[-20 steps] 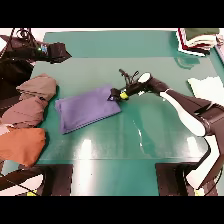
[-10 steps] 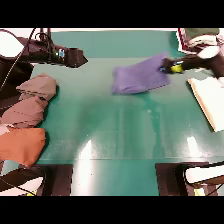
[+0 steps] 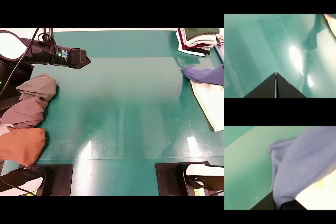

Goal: Fold the shirts.

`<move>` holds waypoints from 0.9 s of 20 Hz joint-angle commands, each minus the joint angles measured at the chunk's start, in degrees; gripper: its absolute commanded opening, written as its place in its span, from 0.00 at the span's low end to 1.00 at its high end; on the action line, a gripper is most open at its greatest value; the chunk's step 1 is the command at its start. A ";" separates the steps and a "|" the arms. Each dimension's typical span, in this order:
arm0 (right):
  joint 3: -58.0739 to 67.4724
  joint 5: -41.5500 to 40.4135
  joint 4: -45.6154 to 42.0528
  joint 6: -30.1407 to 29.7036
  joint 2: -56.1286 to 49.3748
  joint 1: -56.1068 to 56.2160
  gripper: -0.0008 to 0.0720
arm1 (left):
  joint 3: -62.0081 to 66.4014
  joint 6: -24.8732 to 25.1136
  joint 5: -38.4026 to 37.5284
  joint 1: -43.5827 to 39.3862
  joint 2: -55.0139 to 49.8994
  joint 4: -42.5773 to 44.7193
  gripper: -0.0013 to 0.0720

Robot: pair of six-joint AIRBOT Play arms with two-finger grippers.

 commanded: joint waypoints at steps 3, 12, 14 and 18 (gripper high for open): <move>4.50 -0.94 -0.15 -0.04 0.35 -1.97 0.03 | 0.00 -0.59 0.00 -0.07 -0.04 -0.04 0.05; 17.27 8.22 -8.26 0.04 0.85 -2.67 0.03 | -0.02 -0.33 -1.44 -0.07 -0.04 0.00 0.05; 13.68 8.90 -9.84 0.24 2.75 -3.32 0.03 | 0.00 -0.31 -1.46 -0.07 -0.04 0.00 0.05; 2.32 12.44 -9.92 0.42 9.18 -8.04 0.03 | -0.02 0.13 -1.57 -0.07 -0.04 0.00 0.05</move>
